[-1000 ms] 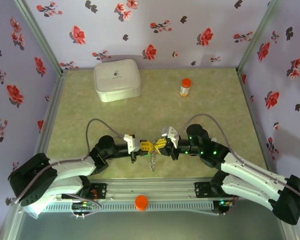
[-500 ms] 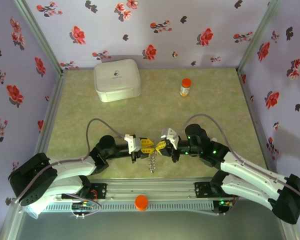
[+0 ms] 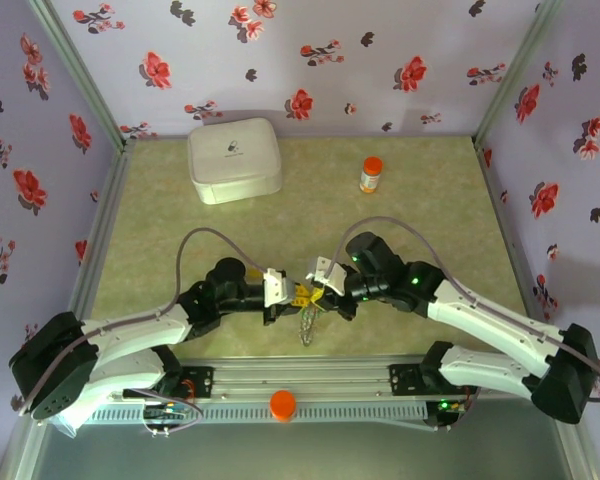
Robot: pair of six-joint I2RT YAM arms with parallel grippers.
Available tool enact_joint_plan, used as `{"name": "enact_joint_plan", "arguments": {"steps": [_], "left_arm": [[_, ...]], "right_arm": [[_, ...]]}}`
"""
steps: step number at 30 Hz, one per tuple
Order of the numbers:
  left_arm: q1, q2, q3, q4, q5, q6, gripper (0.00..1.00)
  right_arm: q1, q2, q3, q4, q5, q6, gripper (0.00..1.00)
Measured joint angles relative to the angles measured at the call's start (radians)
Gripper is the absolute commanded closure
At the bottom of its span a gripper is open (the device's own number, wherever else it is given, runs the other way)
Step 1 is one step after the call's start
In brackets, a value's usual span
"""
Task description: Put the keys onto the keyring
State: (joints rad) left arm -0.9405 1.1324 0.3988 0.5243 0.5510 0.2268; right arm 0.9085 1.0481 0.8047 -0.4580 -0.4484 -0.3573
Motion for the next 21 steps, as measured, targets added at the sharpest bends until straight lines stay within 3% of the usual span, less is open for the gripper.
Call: {"name": "enact_joint_plan", "arguments": {"steps": [2, 4, 7, 13, 21], "left_arm": [[0.0, 0.002, 0.006, -0.02, 0.006, 0.014, 1.0], [0.0, 0.002, 0.006, -0.027, 0.011, 0.018, 1.0], [0.0, 0.002, 0.006, -0.027, 0.01, 0.02, 1.0], [0.0, 0.006, -0.063, 0.137, -0.005, -0.013, 1.0], [0.0, 0.095, -0.133, 0.393, -0.028, -0.093, 1.0]], "right_arm": [[0.003, 0.008, 0.005, -0.012, 0.003, -0.009, 1.0], [0.004, 0.008, 0.005, -0.014, 0.006, -0.007, 0.8], [-0.004, -0.026, -0.01, 0.023, 0.008, 0.009, 0.7], [-0.029, -0.203, -0.156, 0.142, 0.016, 0.072, 0.68], [-0.03, -0.199, -0.224, 0.193, 0.043, 0.124, 0.68]]}}
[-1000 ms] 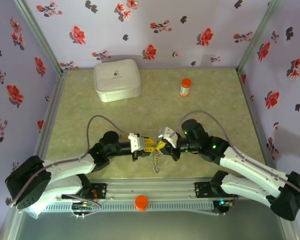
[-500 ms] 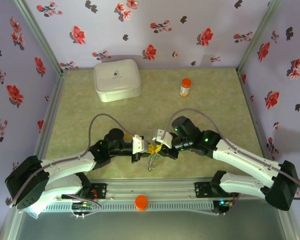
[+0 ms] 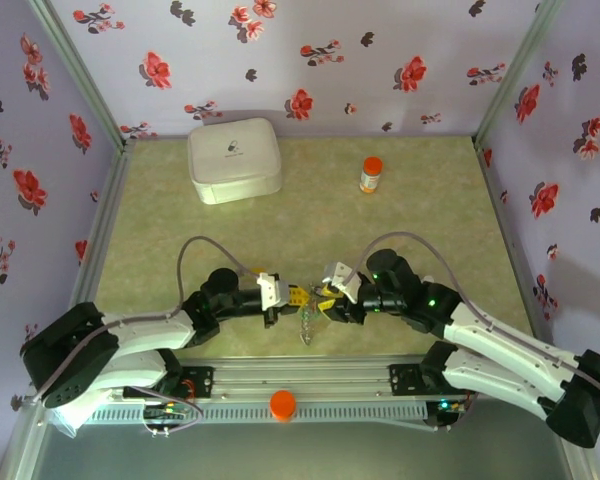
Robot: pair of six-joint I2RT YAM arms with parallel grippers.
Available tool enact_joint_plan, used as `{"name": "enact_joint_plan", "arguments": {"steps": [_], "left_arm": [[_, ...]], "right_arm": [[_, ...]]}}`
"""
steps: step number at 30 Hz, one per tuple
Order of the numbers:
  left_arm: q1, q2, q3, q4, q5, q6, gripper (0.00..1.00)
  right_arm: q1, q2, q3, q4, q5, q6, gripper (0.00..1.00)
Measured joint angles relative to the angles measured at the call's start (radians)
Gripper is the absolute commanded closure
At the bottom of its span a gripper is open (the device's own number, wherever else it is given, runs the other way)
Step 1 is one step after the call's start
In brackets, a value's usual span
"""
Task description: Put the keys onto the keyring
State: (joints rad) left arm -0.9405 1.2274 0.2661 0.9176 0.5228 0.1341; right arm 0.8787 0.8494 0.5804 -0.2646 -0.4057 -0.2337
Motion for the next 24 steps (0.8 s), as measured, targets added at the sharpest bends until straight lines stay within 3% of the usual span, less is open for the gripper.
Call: {"name": "enact_joint_plan", "arguments": {"steps": [16, 24], "left_arm": [[0.0, 0.037, -0.001, 0.115, 0.001, -0.043, 1.0], [-0.005, 0.037, -0.001, 0.108, 0.001, -0.047, 1.0]], "right_arm": [[0.0, 0.021, -0.008, 0.035, -0.001, 0.026, 1.0], [0.0, 0.07, -0.005, 0.043, -0.001, 0.024, 1.0]]}}
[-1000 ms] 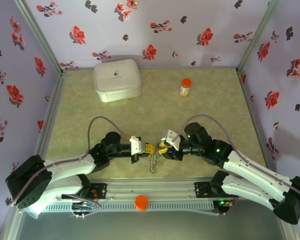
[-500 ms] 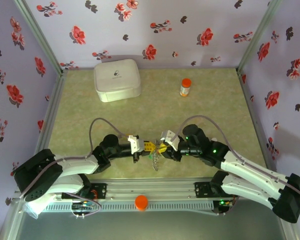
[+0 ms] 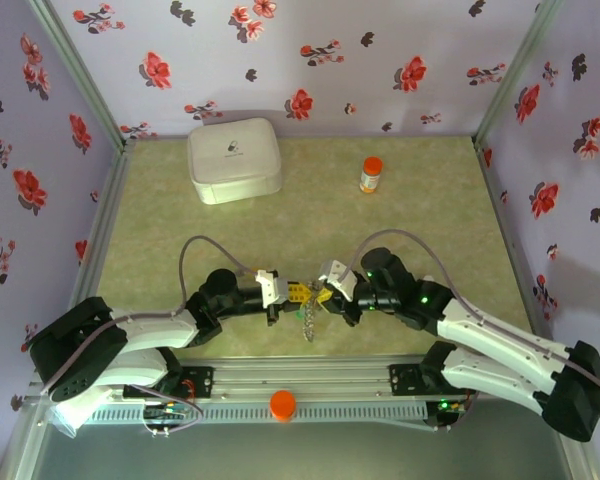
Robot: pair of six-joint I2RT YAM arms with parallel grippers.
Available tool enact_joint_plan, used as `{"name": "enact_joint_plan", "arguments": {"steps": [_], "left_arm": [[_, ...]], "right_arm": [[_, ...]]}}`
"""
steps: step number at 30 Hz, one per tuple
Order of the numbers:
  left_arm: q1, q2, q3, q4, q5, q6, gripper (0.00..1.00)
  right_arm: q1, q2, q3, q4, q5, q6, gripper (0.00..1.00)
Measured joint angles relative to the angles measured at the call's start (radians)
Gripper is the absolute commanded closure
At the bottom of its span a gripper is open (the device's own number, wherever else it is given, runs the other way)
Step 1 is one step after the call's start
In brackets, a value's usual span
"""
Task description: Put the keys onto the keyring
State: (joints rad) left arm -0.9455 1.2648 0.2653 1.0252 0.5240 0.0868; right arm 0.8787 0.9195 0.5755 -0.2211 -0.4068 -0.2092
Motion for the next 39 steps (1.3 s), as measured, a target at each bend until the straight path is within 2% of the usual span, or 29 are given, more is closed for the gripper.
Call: {"name": "enact_joint_plan", "arguments": {"steps": [3, 5, 7, 11, 17, 23, 32, 36, 39], "left_arm": [[-0.002, 0.002, 0.001, -0.014, -0.007, 0.001, 1.0], [-0.002, 0.002, 0.002, -0.014, -0.008, 0.001, 1.0], [-0.006, 0.002, 0.005, -0.01, -0.007, 0.002, 1.0], [-0.017, 0.001, 0.013, 0.006, -0.007, 0.002, 1.0], [-0.017, 0.002, 0.013, 0.015, -0.007, 0.002, 1.0], [-0.017, 0.059, 0.012, 0.08, -0.008, -0.007, 1.0], [-0.017, 0.092, 0.01, 0.169, -0.008, -0.048, 1.0], [-0.018, 0.092, 0.01, 0.18, -0.007, -0.056, 1.0], [-0.018, 0.092, 0.009, 0.179, -0.008, -0.059, 1.0]], "right_arm": [[0.0, 0.029, 0.0, 0.013, -0.006, 0.0, 0.99], [0.0, 0.029, 0.0, 0.014, -0.008, 0.0, 0.91], [0.0, 0.011, 0.0, 0.012, -0.002, -0.003, 0.78], [0.0, -0.069, -0.008, 0.02, 0.014, -0.002, 0.67], [0.0, -0.126, -0.026, 0.048, 0.034, 0.013, 0.64], [0.0, -0.222, -0.144, 0.165, 0.09, 0.084, 0.62], [0.0, -0.218, -0.169, 0.253, 0.097, 0.147, 0.6], [0.0, -0.211, -0.169, 0.274, 0.096, 0.154, 0.63], [0.0, -0.199, -0.169, 0.28, 0.082, 0.159, 0.69]]}}
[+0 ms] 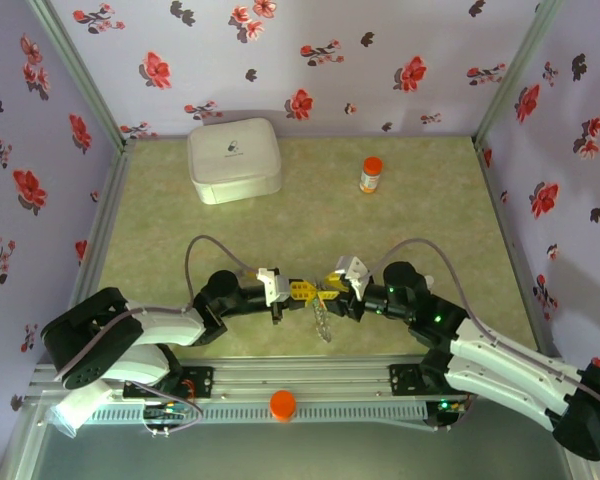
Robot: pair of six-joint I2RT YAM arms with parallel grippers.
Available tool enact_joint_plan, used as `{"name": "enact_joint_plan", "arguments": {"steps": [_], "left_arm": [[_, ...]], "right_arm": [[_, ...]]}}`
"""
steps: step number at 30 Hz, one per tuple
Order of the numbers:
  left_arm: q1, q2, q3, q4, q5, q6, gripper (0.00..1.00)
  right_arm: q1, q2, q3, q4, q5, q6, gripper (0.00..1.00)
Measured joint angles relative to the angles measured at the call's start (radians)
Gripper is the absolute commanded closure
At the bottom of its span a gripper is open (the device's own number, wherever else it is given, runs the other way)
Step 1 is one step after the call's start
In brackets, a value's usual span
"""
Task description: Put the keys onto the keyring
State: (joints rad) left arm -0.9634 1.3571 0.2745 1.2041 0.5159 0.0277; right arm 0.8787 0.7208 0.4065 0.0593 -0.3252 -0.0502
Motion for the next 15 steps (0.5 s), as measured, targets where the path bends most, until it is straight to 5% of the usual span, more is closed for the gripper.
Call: {"name": "enact_joint_plan", "arguments": {"steps": [9, 13, 15], "left_arm": [[0.002, 0.0, -0.002, -0.009, -0.019, -0.004, 1.0], [0.001, -0.003, -0.011, -0.007, -0.031, 0.004, 0.61], [0.004, -0.016, -0.019, -0.01, -0.049, 0.007, 0.57]], "right_arm": [[-0.003, 0.035, 0.001, 0.017, -0.076, -0.006, 1.0], [-0.003, 0.051, 0.038, -0.05, -0.091, -0.04, 1.0], [-0.002, 0.061, 0.088, -0.145, -0.097, -0.079, 1.0]]}}
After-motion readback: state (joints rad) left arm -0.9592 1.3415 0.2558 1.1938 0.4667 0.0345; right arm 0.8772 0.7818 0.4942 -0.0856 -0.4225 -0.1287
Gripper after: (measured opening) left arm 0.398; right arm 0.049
